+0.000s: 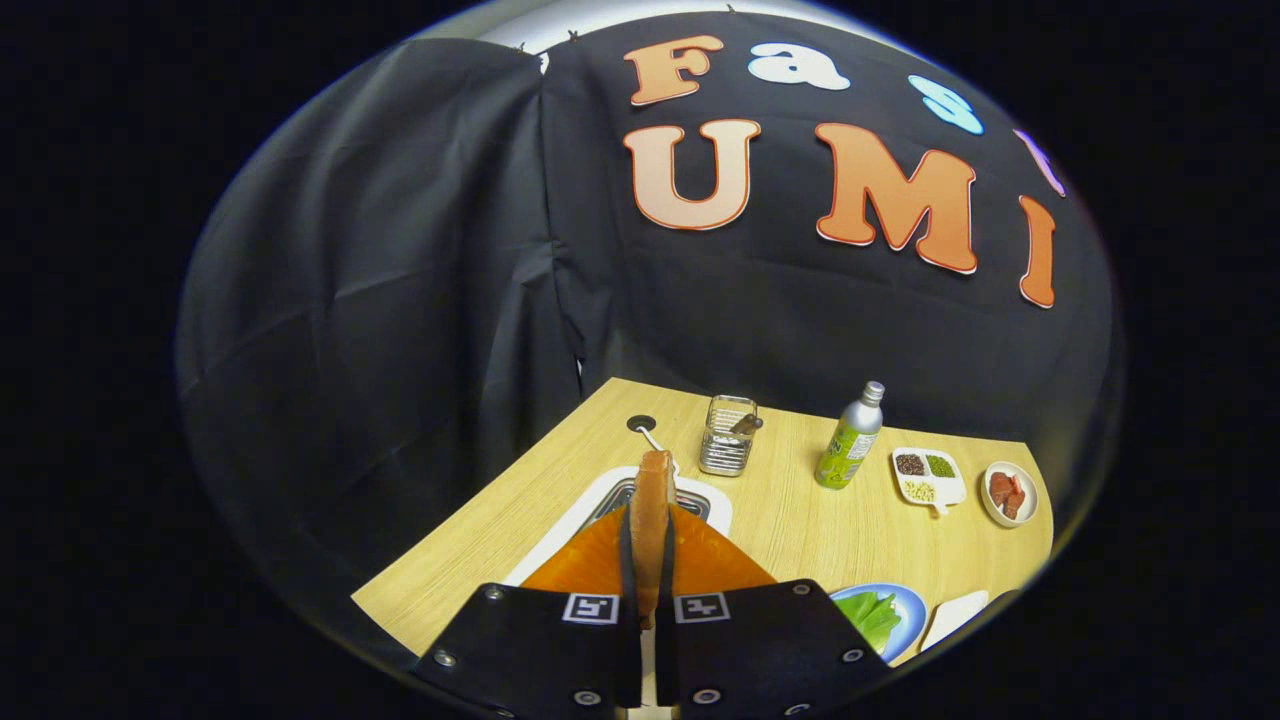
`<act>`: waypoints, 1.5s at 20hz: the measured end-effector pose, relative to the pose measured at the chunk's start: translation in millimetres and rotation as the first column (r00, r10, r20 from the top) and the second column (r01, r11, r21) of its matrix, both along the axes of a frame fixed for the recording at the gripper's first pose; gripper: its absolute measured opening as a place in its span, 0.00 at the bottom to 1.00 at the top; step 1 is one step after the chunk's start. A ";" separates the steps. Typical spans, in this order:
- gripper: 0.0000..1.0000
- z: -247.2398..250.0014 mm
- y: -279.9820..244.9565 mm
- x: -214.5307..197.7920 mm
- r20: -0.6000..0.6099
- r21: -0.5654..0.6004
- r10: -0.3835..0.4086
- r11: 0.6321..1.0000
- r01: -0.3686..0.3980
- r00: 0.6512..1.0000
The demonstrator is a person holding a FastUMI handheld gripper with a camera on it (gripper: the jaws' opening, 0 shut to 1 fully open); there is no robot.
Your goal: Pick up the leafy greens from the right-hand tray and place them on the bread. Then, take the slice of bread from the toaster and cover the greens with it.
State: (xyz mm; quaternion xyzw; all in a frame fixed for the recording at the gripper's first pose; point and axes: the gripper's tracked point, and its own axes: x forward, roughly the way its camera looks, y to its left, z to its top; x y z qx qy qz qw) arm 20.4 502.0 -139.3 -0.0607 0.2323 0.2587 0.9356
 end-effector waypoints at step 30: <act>0.06 -28.7 -177.9 9.3 -0.021 -0.034 -0.177 0.984 0.176 0.984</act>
